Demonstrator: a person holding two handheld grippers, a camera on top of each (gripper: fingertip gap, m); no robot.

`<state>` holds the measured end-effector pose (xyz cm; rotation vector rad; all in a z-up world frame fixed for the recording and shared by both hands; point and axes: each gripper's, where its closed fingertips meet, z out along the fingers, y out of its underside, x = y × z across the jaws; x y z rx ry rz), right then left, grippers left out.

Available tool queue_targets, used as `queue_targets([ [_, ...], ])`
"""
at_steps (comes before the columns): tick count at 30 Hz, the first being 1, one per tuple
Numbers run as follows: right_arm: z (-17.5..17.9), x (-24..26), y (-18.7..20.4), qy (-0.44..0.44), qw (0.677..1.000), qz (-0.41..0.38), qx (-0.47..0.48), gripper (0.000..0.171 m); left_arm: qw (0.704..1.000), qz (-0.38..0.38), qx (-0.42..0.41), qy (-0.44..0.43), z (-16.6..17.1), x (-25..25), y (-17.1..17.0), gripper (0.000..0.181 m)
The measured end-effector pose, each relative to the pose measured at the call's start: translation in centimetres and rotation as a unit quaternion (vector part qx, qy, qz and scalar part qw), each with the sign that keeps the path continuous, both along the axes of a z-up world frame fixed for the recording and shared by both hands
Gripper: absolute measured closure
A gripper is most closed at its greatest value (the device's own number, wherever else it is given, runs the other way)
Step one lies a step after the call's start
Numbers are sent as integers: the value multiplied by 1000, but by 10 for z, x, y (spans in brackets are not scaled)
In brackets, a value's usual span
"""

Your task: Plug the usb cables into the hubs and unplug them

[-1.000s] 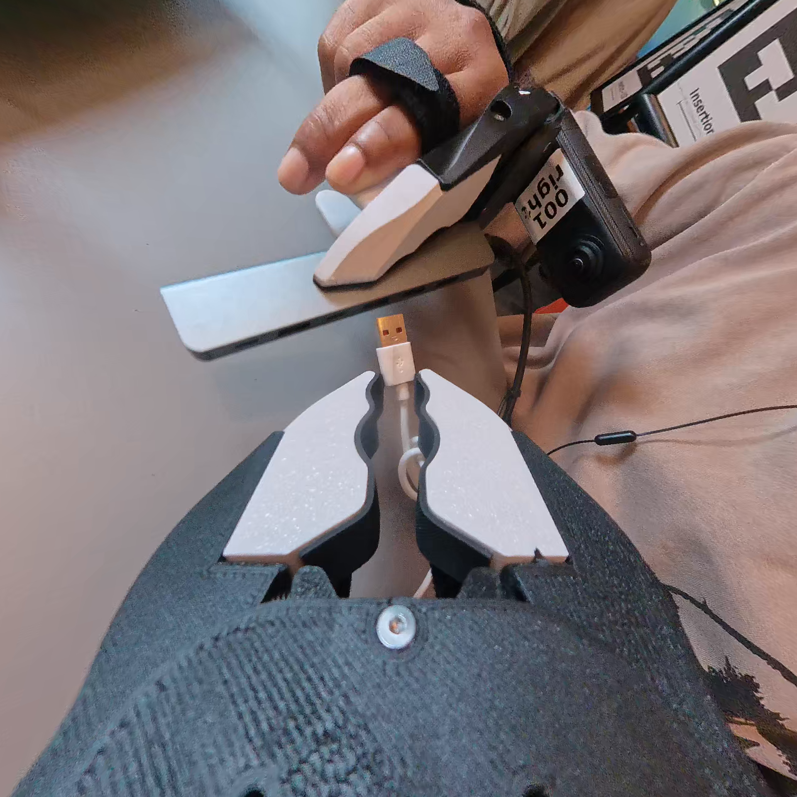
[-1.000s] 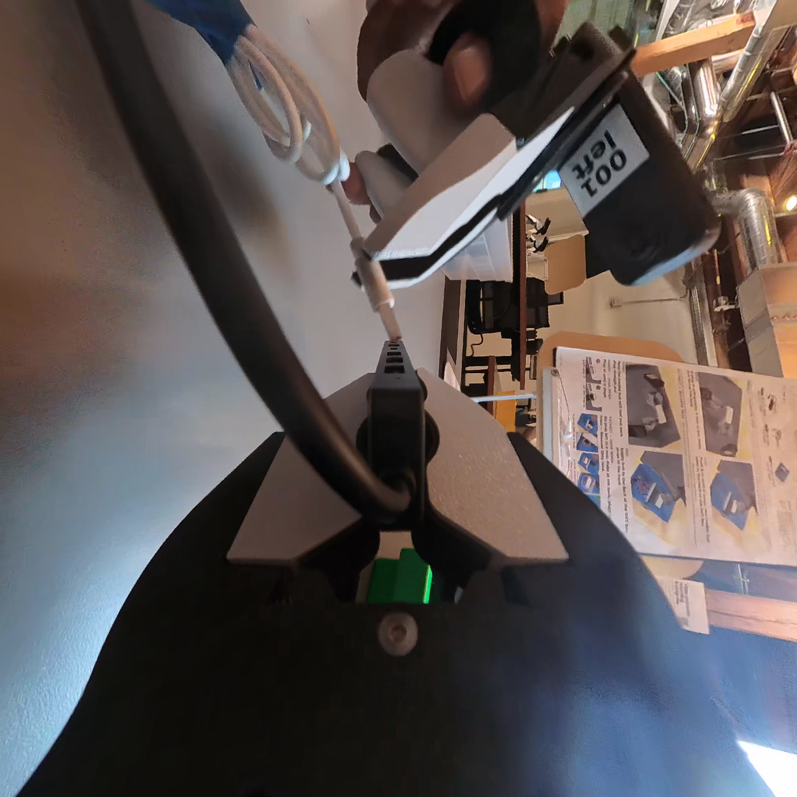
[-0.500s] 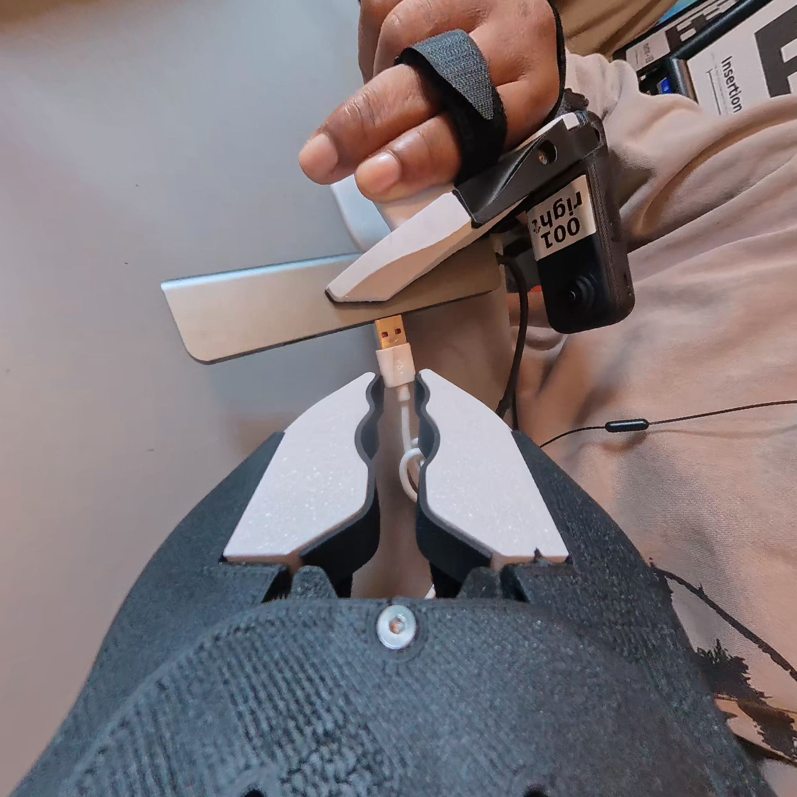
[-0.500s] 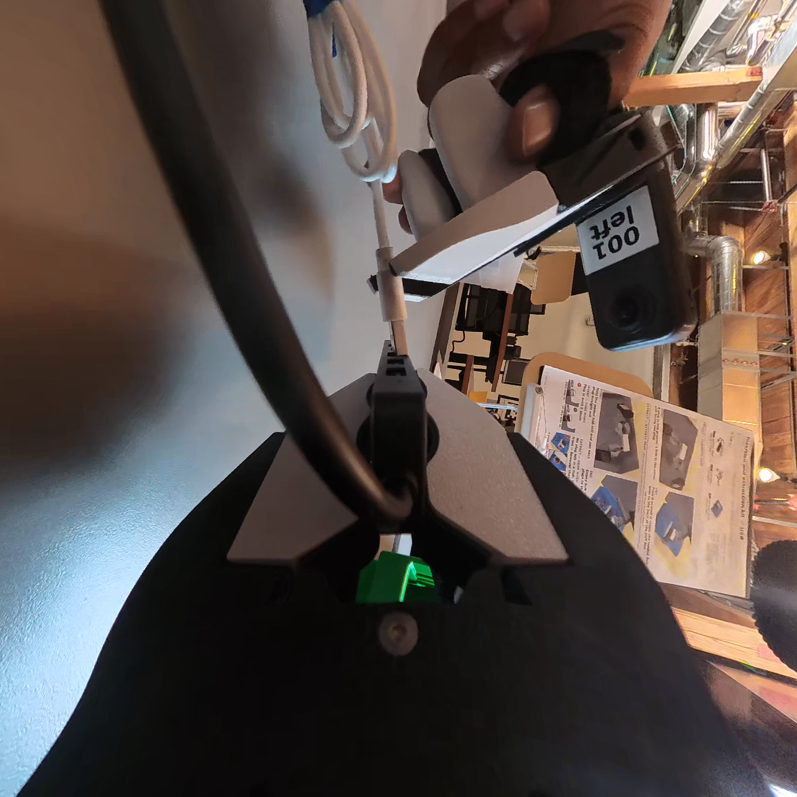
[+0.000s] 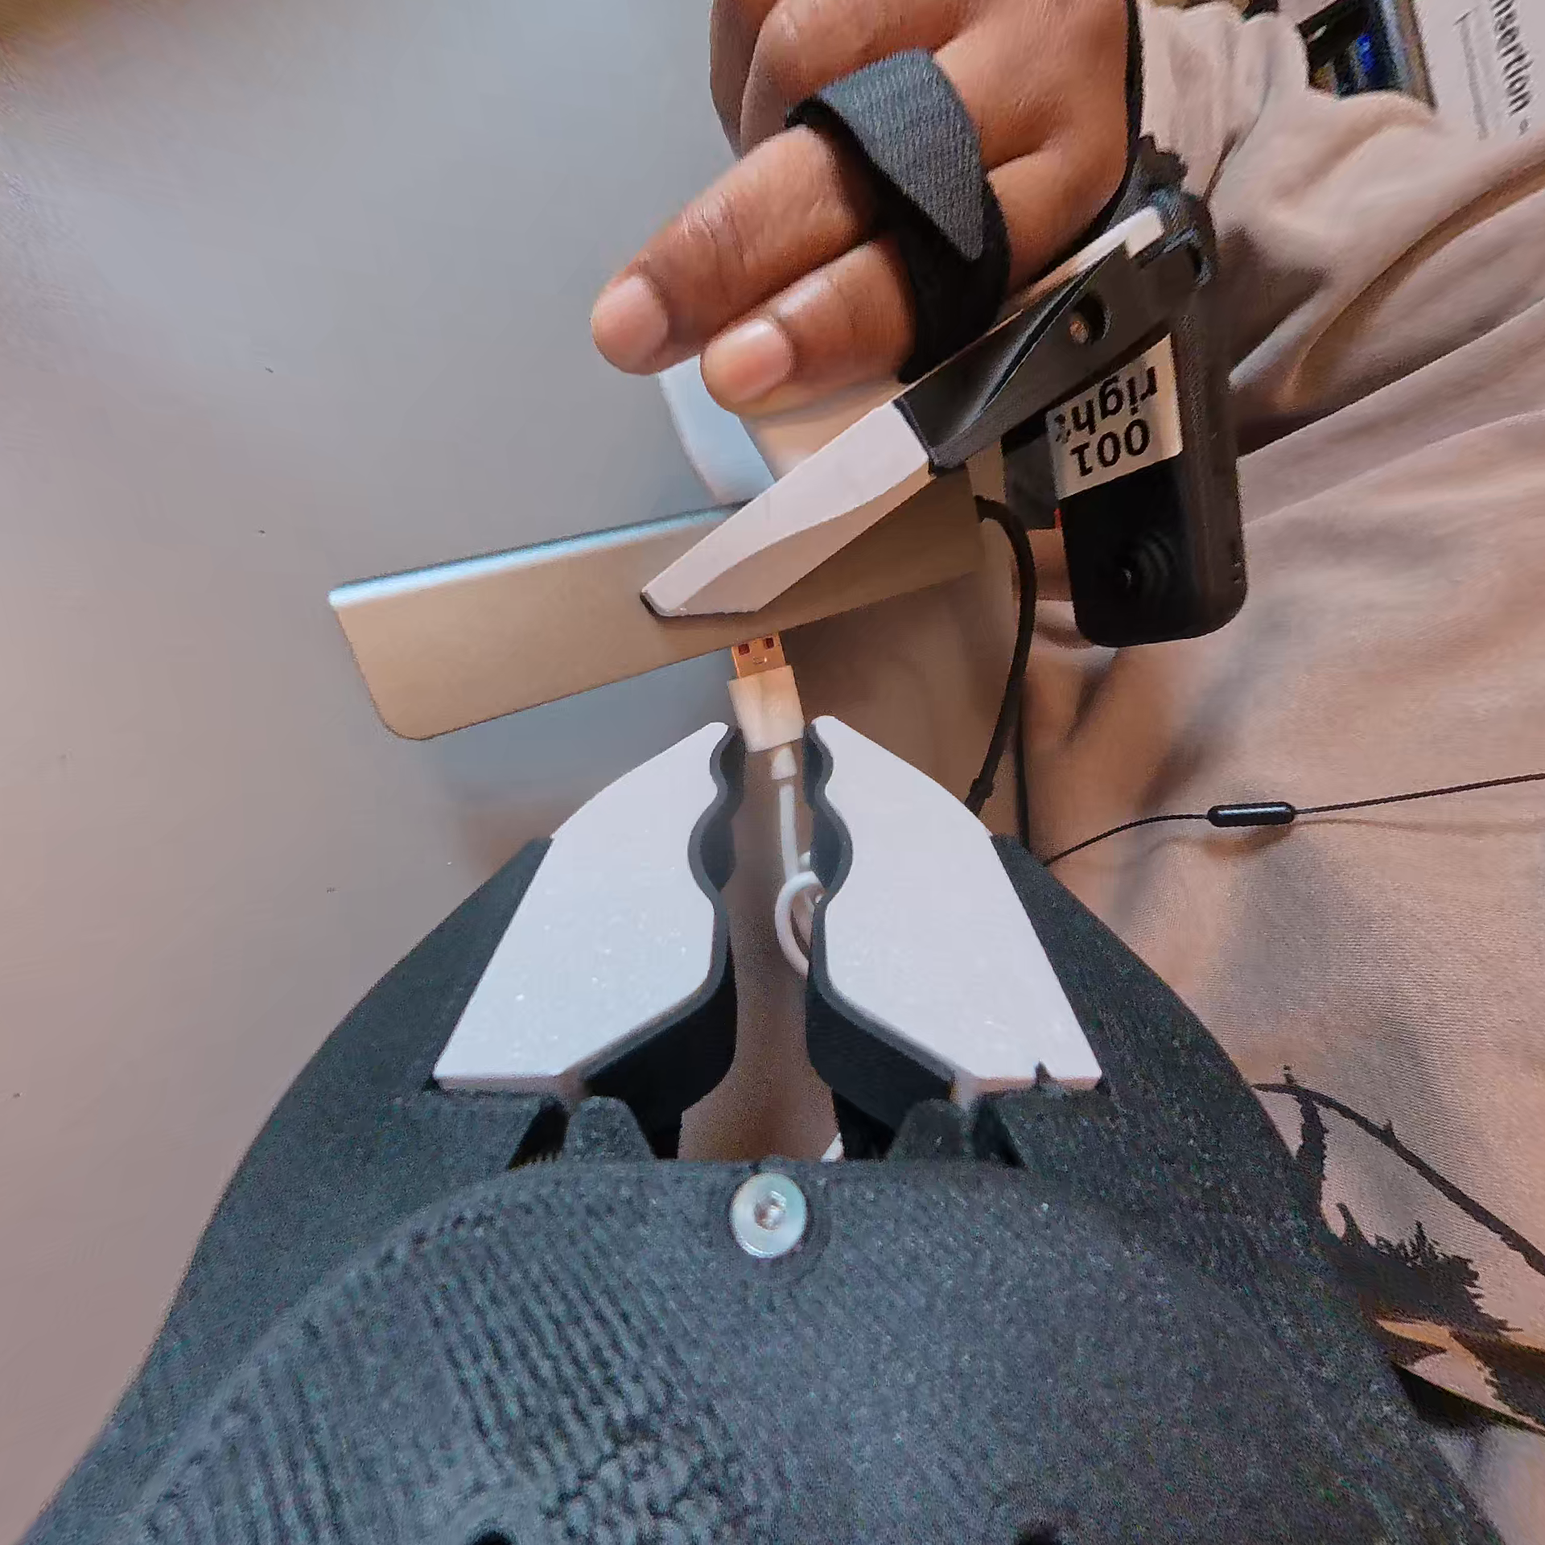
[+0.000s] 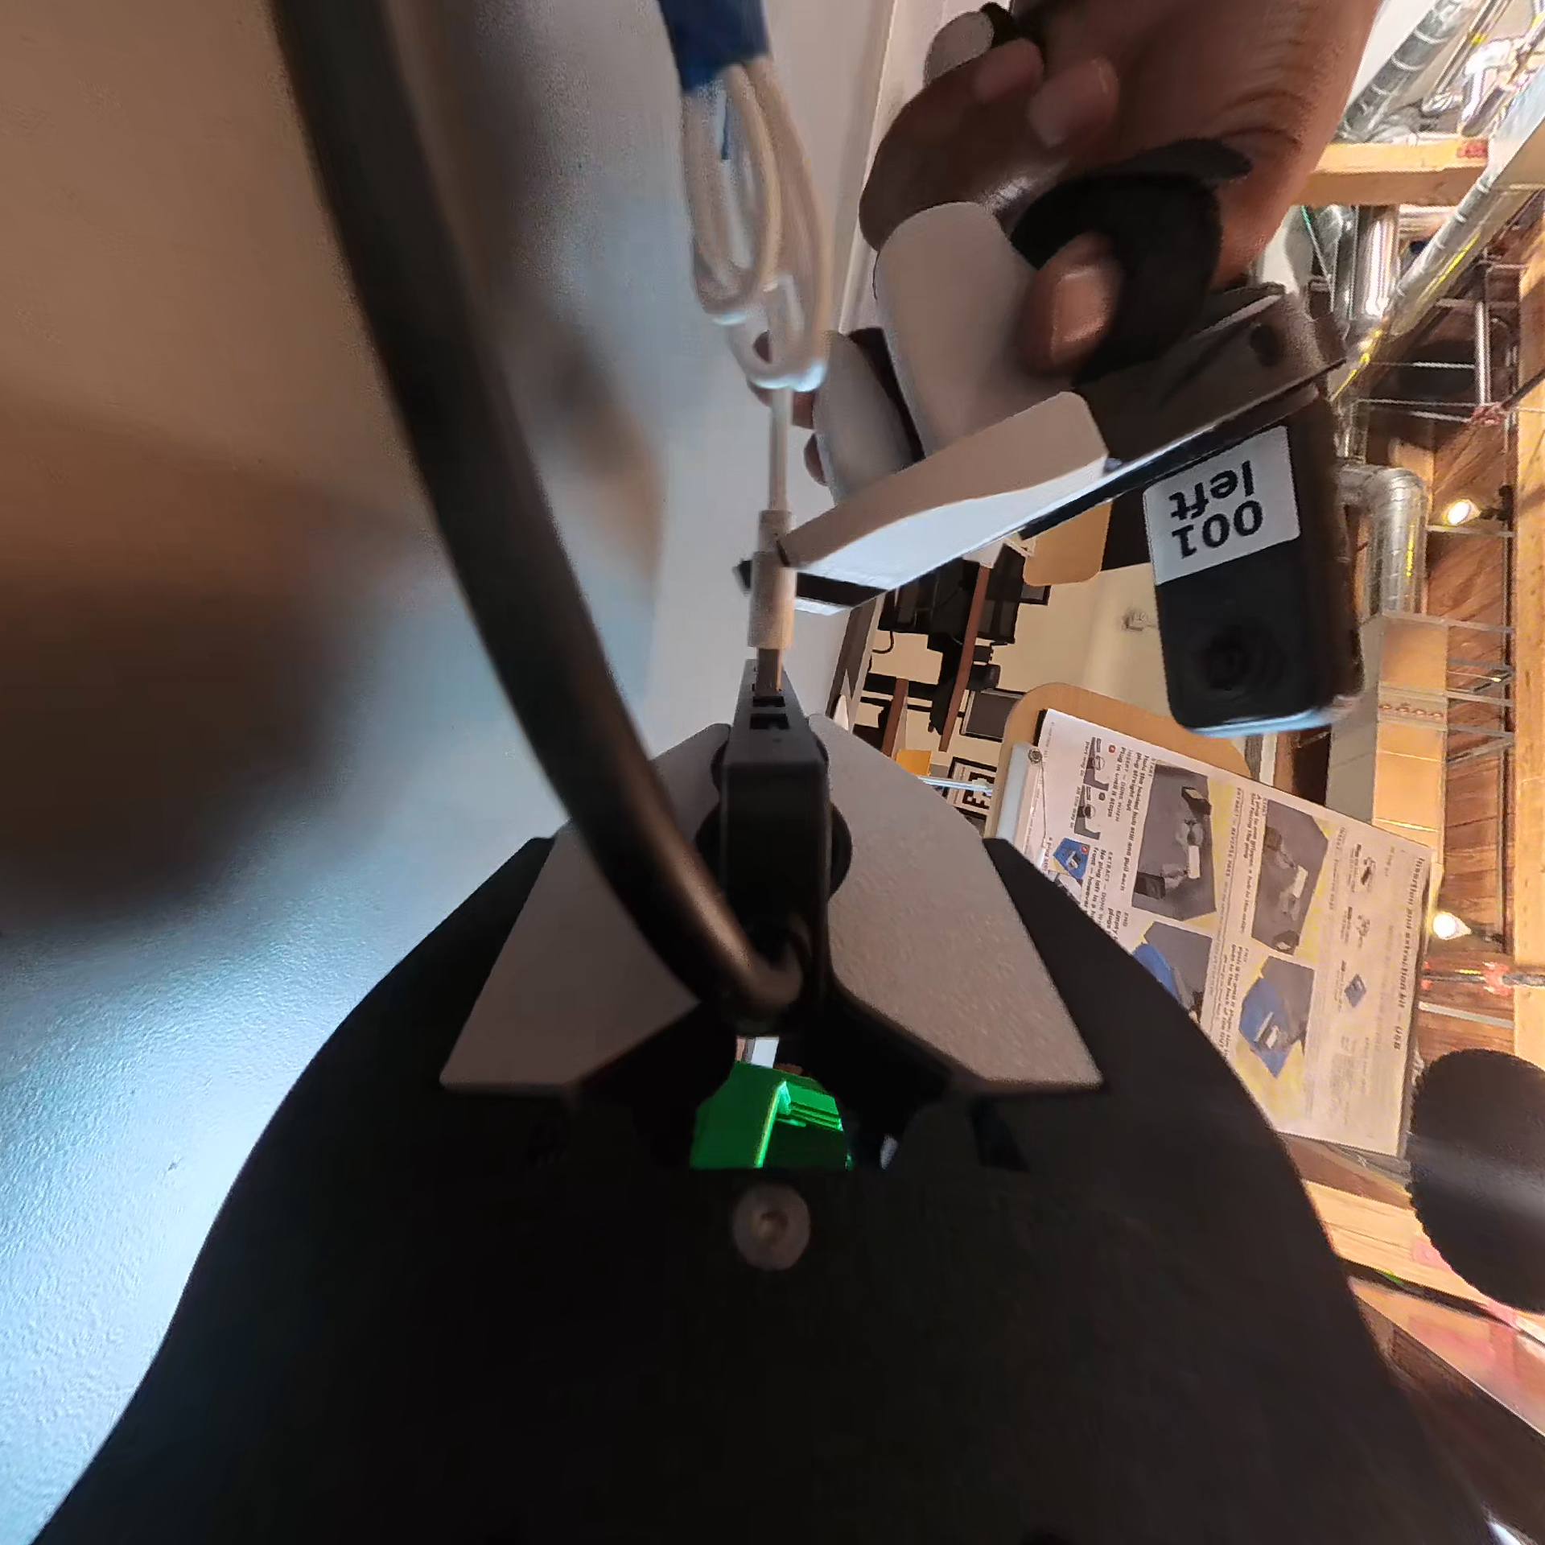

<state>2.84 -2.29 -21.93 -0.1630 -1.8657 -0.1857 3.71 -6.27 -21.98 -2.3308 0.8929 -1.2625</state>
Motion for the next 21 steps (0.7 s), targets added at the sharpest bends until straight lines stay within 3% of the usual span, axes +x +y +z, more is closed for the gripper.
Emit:
queue_targets([
  [14,-5,0,0,1,1000,-11,-11,161,999,-8,53,6,-5,5,3,167],
  [18,10,-3,8,25,999,-26,-35,160,993,9,118,4,14,0,10,163],
  [21,19,-1,25,45,996,-53,-61,160,981,49,189,-14,54,-17,19,150],
])
